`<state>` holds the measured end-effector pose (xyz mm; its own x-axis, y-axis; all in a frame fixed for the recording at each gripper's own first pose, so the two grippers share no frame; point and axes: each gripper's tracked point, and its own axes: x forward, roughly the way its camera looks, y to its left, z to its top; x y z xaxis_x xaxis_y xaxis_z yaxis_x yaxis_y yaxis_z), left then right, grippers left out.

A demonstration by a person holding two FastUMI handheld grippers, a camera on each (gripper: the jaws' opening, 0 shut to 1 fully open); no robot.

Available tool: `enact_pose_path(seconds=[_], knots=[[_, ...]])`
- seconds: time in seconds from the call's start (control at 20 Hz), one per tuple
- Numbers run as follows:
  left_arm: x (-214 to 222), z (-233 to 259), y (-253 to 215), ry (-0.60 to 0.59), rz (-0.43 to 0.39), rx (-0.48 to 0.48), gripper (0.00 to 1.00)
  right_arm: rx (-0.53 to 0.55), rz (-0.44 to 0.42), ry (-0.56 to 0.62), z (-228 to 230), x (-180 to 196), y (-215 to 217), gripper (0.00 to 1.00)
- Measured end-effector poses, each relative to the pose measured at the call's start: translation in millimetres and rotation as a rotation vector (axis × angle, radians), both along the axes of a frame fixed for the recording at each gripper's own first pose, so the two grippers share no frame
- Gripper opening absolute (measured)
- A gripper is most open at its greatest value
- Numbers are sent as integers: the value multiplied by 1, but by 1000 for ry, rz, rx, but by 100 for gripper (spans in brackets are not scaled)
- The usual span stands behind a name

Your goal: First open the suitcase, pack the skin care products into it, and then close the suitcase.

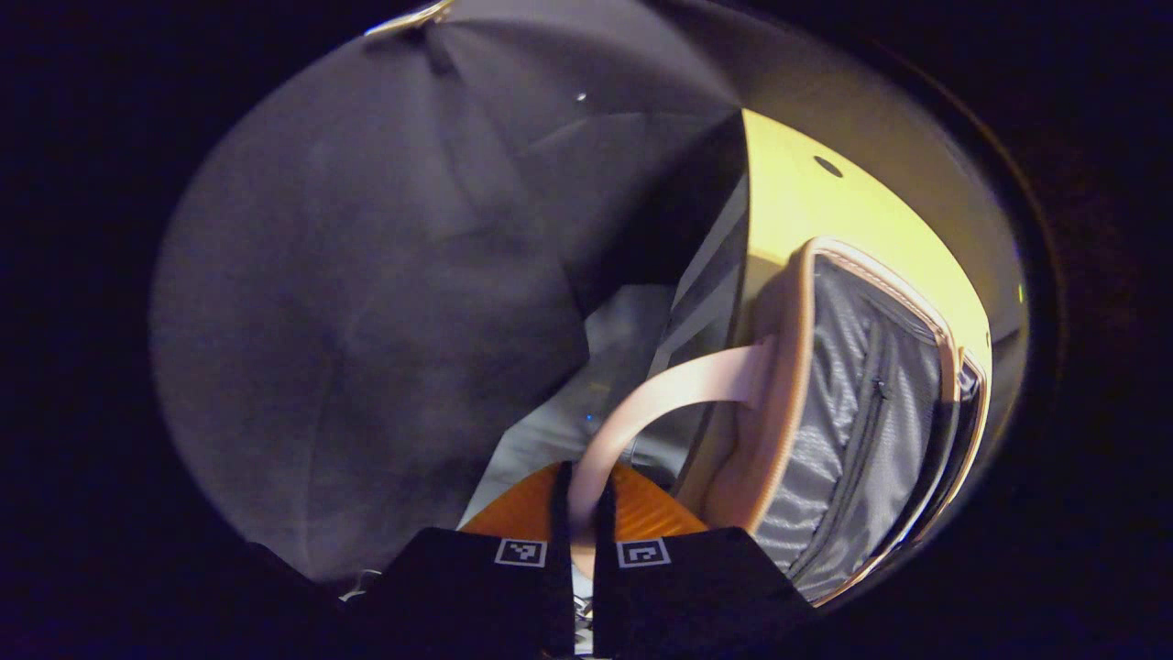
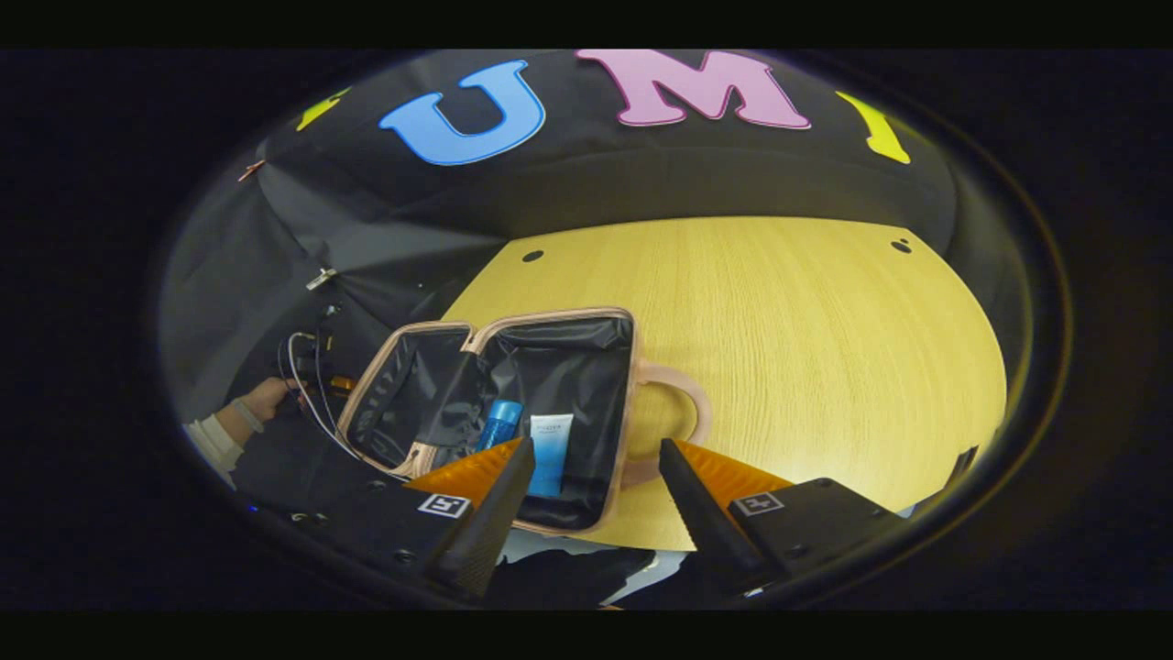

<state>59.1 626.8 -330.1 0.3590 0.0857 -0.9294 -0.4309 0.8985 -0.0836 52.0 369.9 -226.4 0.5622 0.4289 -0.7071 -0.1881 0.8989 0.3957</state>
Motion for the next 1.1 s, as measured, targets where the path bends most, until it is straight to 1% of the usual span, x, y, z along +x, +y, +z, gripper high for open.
enact_pose_path(seconds=[0.1, 0.2, 0.3, 0.4, 0.45, 0.55, 0.6, 0.7, 0.75, 0.9, 1.0, 1.1], knots=[[6, 38, -1, -75, -31, 22, 13, -13, 18, -21, 2, -4, -2, 88], [10, 83, -14, -142, -76, 52, 10, -9, 37, -34, 4, -7, -5, 88], [13, 122, -33, -199, -120, 90, 8, -1, 54, -49, 8, -9, -10, 88], [13, 167, -56, -251, -145, 122, 8, 0, 72, -71, 12, -10, -20, 88], [10, 191, -71, -285, -155, 121, 8, 0, 83, -80, 16, -11, -27, 88], [15, 247, -124, -378, -198, 123, 7, 0, 105, -119, 28, -13, -48, 88], [17, 265, -147, -413, -220, 116, 8, -5, 112, -133, 32, -14, -59, 88], [24, 285, -198, -473, -273, 81, 7, -4, 116, -149, 37, -17, -82, 88], [29, 290, -220, -491, -287, 71, 7, 3, 123, -152, 38, -22, -91, 88], [45, 295, -288, -537, -306, 20, 7, -24, 137, -163, 36, -31, -129, 88], [53, 302, -349, -571, -344, -32, 8, -20, 115, -164, 34, -38, -153, 88], [60, 288, -425, -569, -401, -107, 7, -2, 80, -144, 29, -46, -177, 88]])
